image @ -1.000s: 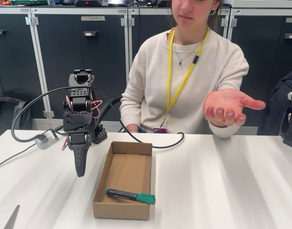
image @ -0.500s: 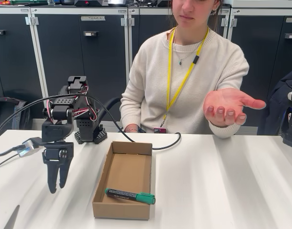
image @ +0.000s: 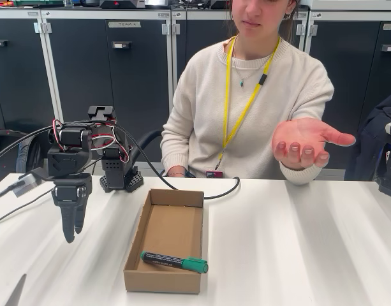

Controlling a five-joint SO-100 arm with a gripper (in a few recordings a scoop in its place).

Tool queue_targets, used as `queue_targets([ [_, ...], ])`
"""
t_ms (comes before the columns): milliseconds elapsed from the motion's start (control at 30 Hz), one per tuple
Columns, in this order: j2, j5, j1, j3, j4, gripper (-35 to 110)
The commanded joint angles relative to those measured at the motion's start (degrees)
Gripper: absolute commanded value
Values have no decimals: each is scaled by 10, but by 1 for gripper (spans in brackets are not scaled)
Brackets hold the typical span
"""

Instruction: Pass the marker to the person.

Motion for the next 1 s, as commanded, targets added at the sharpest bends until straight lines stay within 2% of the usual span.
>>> queue_targets([
  [0, 4, -9, -66, -18, 4, 22],
  [167, 4, 20, -140, 13, -8, 22],
  [367, -48, 57, -142, -34, -39, 22],
  [700, -91, 42, -150, -30, -88, 22],
  [967, -12, 32, -203, -50, -54, 23],
])
